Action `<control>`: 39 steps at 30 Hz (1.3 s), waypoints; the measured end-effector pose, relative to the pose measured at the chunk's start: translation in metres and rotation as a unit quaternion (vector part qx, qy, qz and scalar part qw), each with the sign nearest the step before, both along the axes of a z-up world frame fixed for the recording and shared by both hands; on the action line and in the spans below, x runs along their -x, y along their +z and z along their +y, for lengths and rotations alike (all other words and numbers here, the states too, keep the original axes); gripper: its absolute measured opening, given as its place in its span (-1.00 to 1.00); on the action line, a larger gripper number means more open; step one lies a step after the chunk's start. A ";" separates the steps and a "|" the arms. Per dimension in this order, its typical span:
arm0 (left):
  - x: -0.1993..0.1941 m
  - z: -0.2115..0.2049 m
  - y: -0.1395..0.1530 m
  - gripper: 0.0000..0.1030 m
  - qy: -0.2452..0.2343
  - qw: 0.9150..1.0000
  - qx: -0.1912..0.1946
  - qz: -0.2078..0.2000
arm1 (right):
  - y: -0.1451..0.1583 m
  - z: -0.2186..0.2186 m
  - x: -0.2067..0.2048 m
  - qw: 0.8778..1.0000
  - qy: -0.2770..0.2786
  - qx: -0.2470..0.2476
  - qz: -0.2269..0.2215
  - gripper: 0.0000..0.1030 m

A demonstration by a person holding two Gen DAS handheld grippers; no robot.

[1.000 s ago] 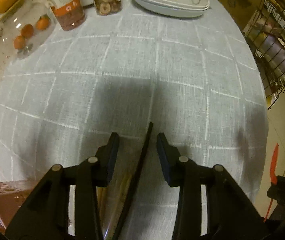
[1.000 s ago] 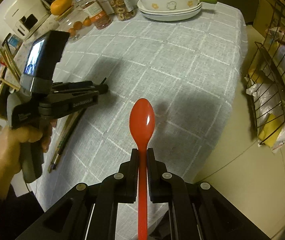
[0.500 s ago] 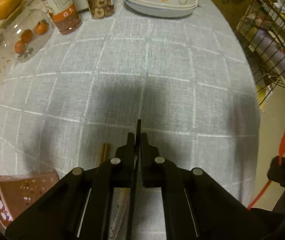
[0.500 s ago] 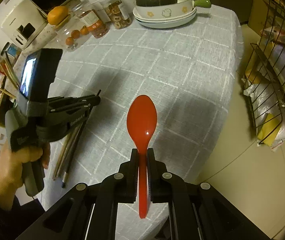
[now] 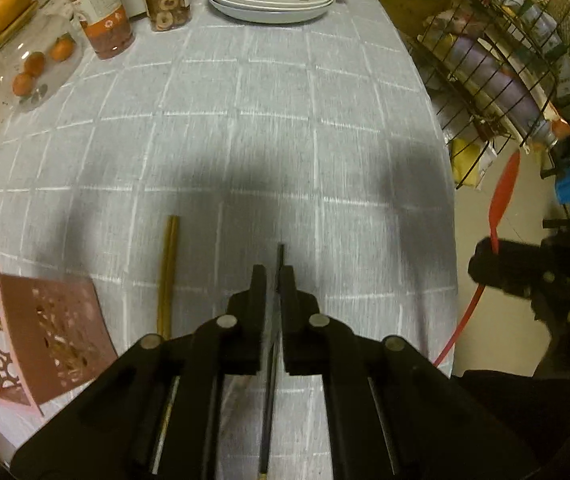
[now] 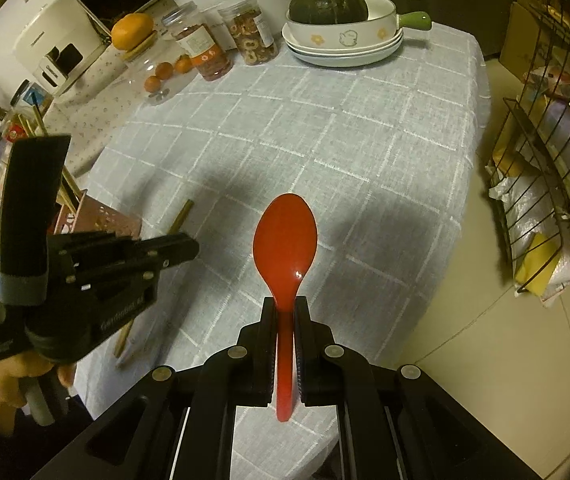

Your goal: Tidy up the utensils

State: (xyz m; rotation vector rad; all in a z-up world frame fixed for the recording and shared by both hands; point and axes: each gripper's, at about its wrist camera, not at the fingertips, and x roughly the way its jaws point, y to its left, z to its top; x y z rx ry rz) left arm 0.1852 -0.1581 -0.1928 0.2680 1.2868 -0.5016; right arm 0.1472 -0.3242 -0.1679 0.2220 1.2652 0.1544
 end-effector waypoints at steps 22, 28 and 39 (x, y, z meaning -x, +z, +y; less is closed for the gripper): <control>-0.009 -0.023 -0.046 -0.62 0.023 0.998 0.022 0.061 | -0.010 -0.010 -0.002 1.000 -0.009 0.008 0.015 -0.83; -0.011 -0.024 -0.044 -0.88 0.020 0.999 0.016 0.039 | -0.010 -0.012 -0.003 1.000 -0.014 0.010 0.015 -0.83; 0.032 0.008 0.018 -0.89 0.007 0.997 0.061 -0.042 | 0.020 -0.006 0.010 0.999 -0.022 -0.007 -0.030 -0.85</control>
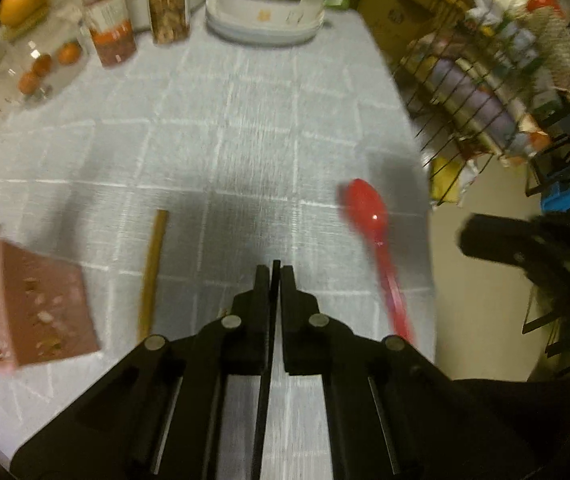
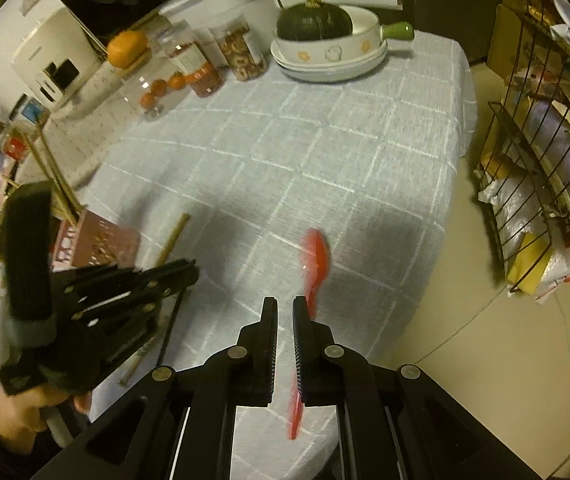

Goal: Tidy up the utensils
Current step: 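Carry the black chopstick and red spoon toward the pink holder with both grippers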

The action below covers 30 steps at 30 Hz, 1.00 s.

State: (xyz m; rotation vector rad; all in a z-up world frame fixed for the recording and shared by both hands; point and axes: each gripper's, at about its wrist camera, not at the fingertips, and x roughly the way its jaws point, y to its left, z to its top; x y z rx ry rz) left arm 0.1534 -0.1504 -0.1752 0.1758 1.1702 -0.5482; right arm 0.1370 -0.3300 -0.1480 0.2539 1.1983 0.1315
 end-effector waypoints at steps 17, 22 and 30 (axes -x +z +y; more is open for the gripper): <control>0.057 0.099 0.072 -0.90 0.014 0.994 0.081 -0.078 | -0.034 0.049 -0.023 0.996 0.052 0.061 0.037 -0.21; 0.060 0.110 0.082 -0.90 0.007 0.992 0.095 -0.081 | -0.067 0.061 -0.046 0.990 0.074 0.097 0.067 -0.21; 0.061 0.122 0.092 -0.90 0.010 0.990 0.124 -0.074 | -0.093 0.084 -0.070 0.987 0.084 0.107 0.085 -0.10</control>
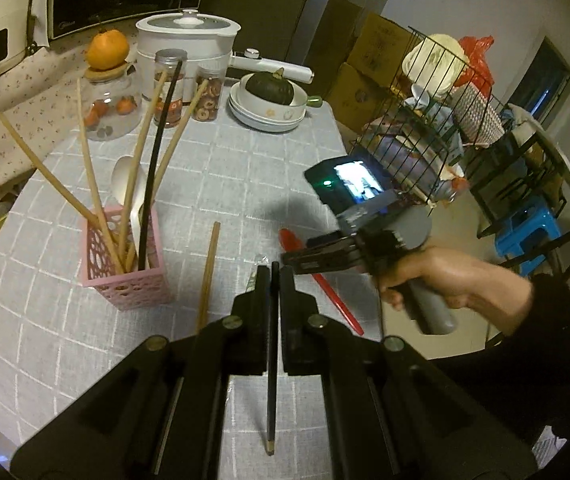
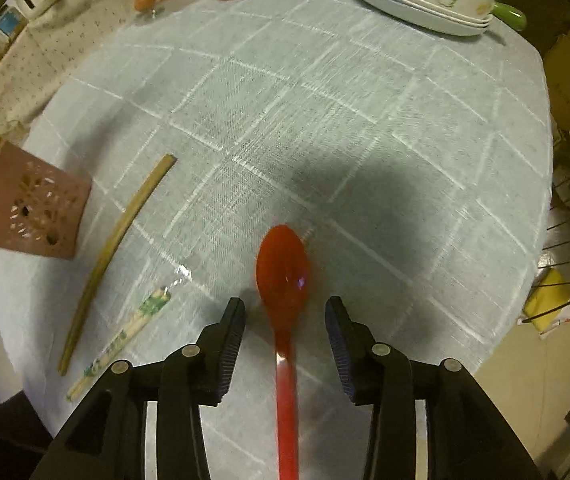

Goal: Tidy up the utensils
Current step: 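Carry the black chopstick and red spoon toward the pink holder with both grippers, then lower the black chopstick into the pink holder while the right gripper holds the spoon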

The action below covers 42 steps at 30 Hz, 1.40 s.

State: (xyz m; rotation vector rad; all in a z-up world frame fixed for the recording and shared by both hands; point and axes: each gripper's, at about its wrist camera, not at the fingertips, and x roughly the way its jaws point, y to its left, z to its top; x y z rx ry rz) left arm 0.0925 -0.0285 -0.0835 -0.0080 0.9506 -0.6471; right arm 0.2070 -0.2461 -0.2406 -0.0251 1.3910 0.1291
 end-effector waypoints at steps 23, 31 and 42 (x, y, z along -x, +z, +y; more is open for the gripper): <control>0.018 0.028 0.034 -0.90 0.024 0.998 0.027 -0.048 | 0.088 0.007 0.047 0.988 0.019 -0.036 -0.146 -0.49; 0.030 0.044 0.076 -0.90 0.045 0.991 0.065 -0.109 | 0.147 0.025 0.063 0.972 0.033 -0.078 -0.219 -0.49; 0.036 0.083 0.127 -0.90 0.138 0.956 0.096 -0.239 | 0.169 0.048 0.065 0.959 0.052 -0.108 -0.256 -0.48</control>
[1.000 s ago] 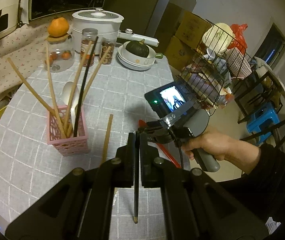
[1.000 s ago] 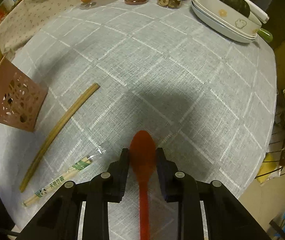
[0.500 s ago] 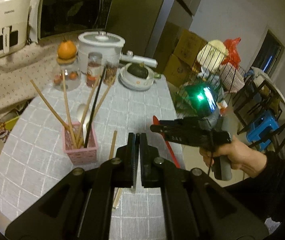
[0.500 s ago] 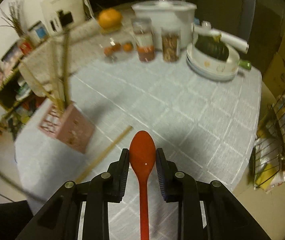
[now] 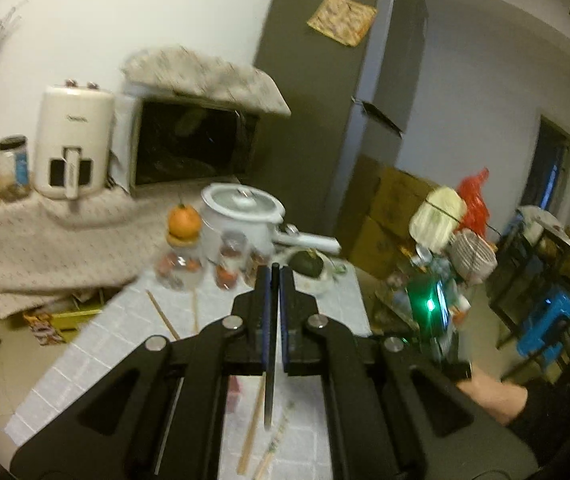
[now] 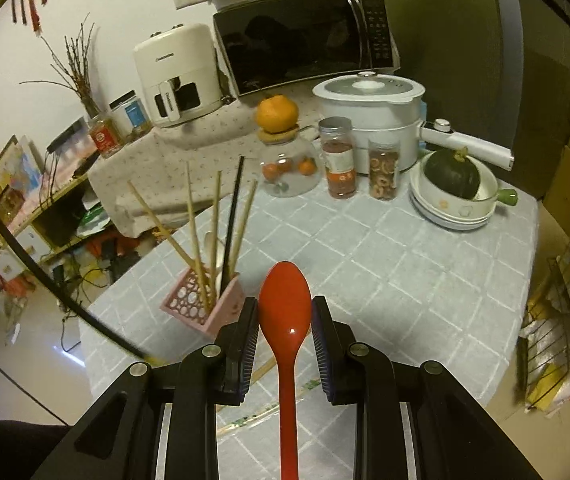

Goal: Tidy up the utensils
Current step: 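Lower the black chopstick into the pink holder while the right gripper holds the spoon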

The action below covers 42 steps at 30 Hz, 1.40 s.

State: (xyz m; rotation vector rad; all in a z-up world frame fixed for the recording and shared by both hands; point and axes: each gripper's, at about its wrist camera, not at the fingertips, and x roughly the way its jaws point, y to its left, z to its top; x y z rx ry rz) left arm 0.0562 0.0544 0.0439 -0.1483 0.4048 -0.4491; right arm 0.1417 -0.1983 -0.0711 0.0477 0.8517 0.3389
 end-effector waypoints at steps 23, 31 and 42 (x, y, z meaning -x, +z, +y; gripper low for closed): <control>-0.055 0.011 -0.025 -0.91 0.085 0.996 0.006 -0.012 | -0.006 0.014 -0.002 1.000 0.006 0.002 0.003 -0.48; -0.078 0.006 -0.050 -0.90 0.082 0.996 -0.020 0.040 | -0.008 0.014 0.000 1.000 0.009 0.006 0.001 -0.48; -0.096 0.008 -0.074 -0.44 0.093 0.990 -0.022 0.104 | 0.000 0.021 0.004 0.999 -0.001 -0.013 -0.032 -0.48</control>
